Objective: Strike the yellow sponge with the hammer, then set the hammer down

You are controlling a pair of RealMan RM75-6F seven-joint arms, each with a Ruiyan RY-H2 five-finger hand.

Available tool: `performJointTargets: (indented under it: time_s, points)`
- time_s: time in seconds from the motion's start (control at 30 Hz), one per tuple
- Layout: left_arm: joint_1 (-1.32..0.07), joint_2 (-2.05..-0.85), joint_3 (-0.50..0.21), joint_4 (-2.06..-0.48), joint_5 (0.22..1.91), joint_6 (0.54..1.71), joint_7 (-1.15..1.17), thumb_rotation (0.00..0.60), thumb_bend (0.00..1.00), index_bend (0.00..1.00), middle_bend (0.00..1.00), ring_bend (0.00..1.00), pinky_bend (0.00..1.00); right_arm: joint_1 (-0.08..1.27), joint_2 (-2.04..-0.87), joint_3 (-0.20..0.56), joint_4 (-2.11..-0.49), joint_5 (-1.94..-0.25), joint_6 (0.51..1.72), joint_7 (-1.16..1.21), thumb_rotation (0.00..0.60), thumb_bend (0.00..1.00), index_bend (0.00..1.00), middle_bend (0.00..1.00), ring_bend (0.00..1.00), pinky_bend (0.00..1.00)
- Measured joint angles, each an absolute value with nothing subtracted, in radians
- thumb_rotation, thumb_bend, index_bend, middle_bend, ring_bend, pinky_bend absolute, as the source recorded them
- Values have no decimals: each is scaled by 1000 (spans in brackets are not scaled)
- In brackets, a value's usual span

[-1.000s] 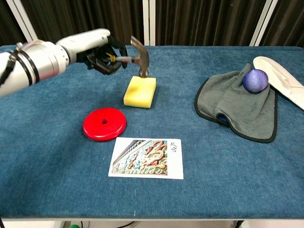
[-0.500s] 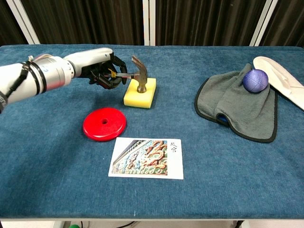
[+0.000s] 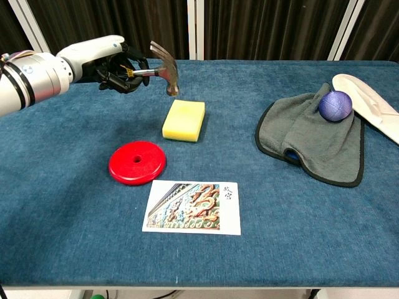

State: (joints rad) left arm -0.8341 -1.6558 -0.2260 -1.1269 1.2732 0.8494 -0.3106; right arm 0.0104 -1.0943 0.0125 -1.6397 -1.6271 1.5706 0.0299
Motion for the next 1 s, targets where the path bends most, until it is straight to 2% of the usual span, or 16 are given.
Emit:
performJointTargets:
  time_s: [0.1, 0.2, 0.3, 0.37, 0.47, 0.5, 0.6, 0.67, 0.73, 0.87, 1.0]
  points:
    - [-827, -1677, -225, -1077, 1241, 836, -299, 600, 953, 886, 856, 868, 998, 13, -1097, 13, -1638, -1628, 1567, 31, 600, 192, 33, 141, 24, 225]
    - [-820, -1706, -223, -1010, 1202, 811, -280, 600, 938, 748, 778, 760, 938, 14, -1097, 12, -1639, -1627, 1563, 29, 600, 192, 33, 141, 24, 225]
    - [-815, -1729, -223, -959, 1157, 772, -253, 600, 788, 469, 552, 496, 687, 14, -1095, 12, -1642, -1626, 1564, 27, 600, 191, 33, 141, 24, 225]
    - [-812, -1731, -226, -954, 1135, 755, -231, 600, 617, 279, 334, 281, 459, 14, -1093, 13, -1643, -1627, 1567, 26, 600, 192, 33, 141, 24, 225]
    - [-802, -1725, -232, -965, 1125, 772, -205, 586, 458, 177, 198, 148, 267, 14, -1090, 13, -1646, -1629, 1570, 25, 600, 191, 33, 141, 24, 225]
    - [-797, -1720, -234, -973, 1123, 787, -197, 564, 422, 158, 173, 125, 229, 13, -1090, 13, -1646, -1629, 1570, 25, 600, 191, 33, 141, 24, 225]
    - [-779, -1693, -232, -1007, 1115, 815, -143, 412, 333, 121, 120, 75, 168, 11, -1089, 13, -1644, -1627, 1573, 30, 600, 192, 33, 141, 24, 225]
    - [-764, -1662, -228, -1045, 1105, 831, -92, 368, 308, 119, 118, 69, 164, 10, -1089, 14, -1640, -1626, 1576, 36, 600, 192, 33, 141, 24, 225]
    - [-741, -1615, -223, -1108, 1091, 854, -35, 391, 298, 119, 119, 69, 165, 9, -1088, 15, -1635, -1623, 1578, 45, 600, 193, 33, 141, 24, 225]
    - [-674, -1497, -210, -1255, 1075, 924, 10, 507, 298, 143, 148, 89, 173, 11, -1084, 18, -1623, -1614, 1574, 65, 600, 197, 33, 141, 24, 225]
    - [-568, -1364, -184, -1361, 1093, 1074, 32, 578, 298, 194, 185, 116, 179, 16, -1074, 21, -1608, -1597, 1555, 102, 600, 198, 33, 141, 24, 225]
